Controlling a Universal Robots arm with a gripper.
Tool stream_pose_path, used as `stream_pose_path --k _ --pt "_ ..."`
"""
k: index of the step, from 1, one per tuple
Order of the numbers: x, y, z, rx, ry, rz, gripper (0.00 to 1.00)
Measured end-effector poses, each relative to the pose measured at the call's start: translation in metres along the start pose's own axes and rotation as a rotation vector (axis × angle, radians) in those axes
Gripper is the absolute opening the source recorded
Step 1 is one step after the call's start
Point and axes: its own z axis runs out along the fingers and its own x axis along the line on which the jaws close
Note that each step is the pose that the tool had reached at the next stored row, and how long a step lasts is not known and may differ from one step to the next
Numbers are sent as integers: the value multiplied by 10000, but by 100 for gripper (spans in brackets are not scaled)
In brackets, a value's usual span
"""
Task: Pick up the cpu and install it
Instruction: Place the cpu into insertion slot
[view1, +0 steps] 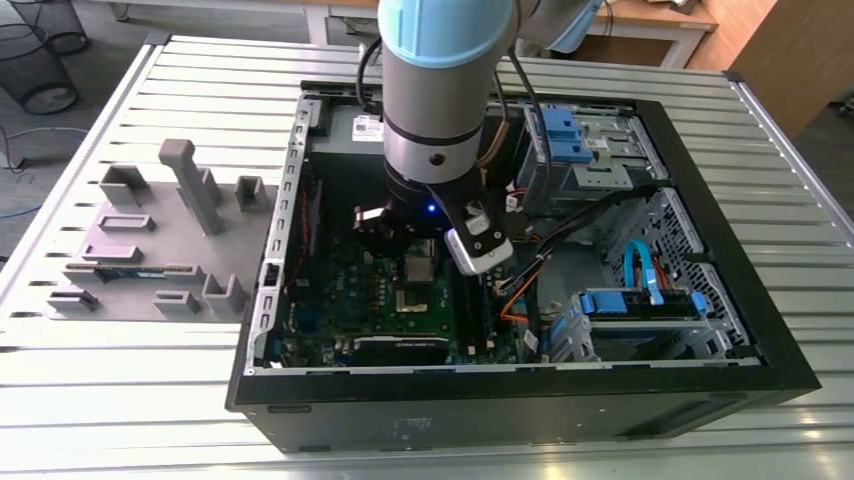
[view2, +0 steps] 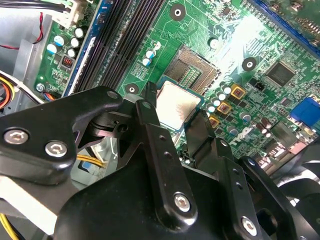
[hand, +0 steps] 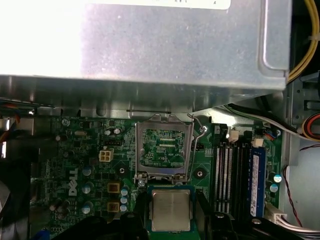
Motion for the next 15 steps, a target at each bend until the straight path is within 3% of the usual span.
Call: stream_pose_path --k 15 --pt "1 0 30 1 0 0 47"
